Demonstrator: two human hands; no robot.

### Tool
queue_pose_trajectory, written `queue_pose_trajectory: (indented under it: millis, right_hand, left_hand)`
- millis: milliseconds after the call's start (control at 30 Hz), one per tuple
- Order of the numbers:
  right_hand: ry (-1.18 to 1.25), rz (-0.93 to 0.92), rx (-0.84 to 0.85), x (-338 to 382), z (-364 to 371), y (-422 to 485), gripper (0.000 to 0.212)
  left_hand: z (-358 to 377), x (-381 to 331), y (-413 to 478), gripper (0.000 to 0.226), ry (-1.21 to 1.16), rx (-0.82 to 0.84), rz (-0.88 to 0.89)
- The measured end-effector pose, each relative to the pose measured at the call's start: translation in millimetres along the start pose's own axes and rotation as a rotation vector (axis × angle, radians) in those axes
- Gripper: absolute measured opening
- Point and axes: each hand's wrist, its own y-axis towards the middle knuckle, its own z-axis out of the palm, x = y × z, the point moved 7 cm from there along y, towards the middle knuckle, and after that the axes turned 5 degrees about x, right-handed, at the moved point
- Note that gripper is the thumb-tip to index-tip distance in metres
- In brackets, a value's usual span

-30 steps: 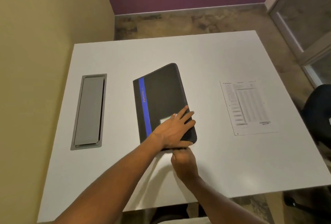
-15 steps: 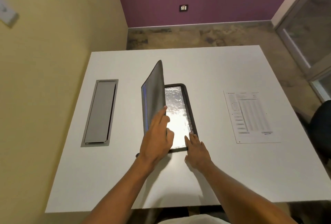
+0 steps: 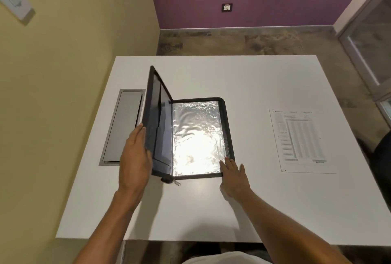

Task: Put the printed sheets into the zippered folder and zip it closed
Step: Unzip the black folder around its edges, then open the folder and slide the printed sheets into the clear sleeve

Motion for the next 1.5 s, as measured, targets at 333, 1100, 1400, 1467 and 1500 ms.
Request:
queue_pose_trajectory:
  millis: [333,1100,1400,1467,1500]
  right_hand:
    - [-0.026,0.047,0.001,2,-8,-11,0.083]
    - [0.197,0.073,-0.019,-22,-14,-16,0.076]
    - [0.442,0.011,-0.059,-41,-38,-16,0.078]
    - [0.349,-0.043,-0.145,-47,-43,-17,0.077]
    - [0.309,-0.064,-0.174,-51,-48,-18,0.077]
  left_hand:
    - [-8,109,28,0.063,0.026,0.011,-0.311]
    - [120,210,15,0.067,0.03,0.372,-0.514]
    - [114,191,14,0.063,0.246,0.232,-0.494]
    - [111,164,15,0.064,0.279,0.171,-0.447]
    - [112,150,16,0.065,0.292,0.156,-0.421]
